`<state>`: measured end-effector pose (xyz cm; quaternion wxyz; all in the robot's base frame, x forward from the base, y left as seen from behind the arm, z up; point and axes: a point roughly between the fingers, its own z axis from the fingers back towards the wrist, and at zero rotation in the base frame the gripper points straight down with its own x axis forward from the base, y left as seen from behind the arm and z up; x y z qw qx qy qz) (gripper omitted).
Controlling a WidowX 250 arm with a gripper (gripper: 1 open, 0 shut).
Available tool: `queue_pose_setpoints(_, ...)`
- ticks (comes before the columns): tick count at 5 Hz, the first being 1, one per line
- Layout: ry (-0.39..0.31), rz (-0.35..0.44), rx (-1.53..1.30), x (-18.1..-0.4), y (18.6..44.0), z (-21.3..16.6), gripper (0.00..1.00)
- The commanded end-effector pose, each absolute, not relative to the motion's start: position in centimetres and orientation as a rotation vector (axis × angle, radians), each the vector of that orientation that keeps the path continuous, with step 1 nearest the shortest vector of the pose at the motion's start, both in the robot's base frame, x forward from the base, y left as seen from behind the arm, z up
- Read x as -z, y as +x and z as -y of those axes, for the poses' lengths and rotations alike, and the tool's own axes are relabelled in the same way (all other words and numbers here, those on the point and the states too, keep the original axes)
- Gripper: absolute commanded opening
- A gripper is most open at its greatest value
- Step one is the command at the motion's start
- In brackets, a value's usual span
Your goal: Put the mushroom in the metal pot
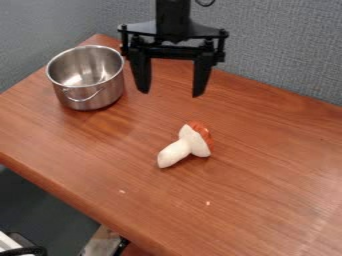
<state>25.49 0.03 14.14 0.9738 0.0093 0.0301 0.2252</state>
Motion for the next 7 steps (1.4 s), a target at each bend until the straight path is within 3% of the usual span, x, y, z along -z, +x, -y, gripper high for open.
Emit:
queue_pose_setpoints(1,0.034,-0.034,-0.427,-13.5,26.5,-0.6,1.00)
queue_pose_setpoints(4,0.053,0.000,-0.350,-7.4,26.3,1.1,1.00)
queue_pose_setpoints(7,0.056,-0.001,-0.365,-5.8,25.6,2.2,1.00)
